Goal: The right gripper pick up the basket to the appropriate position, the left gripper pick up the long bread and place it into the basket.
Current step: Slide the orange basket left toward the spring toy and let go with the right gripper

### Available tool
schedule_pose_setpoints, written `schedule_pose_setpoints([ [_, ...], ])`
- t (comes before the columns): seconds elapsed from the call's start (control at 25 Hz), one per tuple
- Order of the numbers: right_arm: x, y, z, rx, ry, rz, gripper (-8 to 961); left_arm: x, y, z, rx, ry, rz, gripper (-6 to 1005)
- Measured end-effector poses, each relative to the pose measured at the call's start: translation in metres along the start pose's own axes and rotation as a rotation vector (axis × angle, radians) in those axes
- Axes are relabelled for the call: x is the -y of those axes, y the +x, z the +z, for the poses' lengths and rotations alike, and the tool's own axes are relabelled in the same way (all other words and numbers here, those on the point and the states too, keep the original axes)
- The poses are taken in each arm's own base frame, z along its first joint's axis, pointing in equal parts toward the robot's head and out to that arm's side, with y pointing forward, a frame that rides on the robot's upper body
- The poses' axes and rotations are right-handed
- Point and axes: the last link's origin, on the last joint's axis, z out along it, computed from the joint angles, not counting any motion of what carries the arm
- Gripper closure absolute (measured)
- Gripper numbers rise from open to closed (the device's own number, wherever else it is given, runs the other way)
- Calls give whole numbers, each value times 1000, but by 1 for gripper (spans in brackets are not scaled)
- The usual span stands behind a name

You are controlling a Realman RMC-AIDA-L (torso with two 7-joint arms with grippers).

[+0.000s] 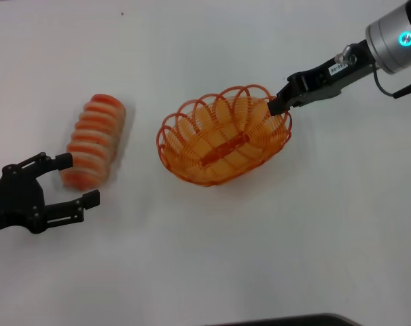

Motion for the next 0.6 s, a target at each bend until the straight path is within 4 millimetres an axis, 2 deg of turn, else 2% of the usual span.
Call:
schedule_pose_setpoints([
  [0.28,13,17,11,50,-31,303,883,4,4,-3,-3,21,21,69],
  [0.6,11,26,36,77,-45,447,884,8,6,-4,6,38,34,69],
])
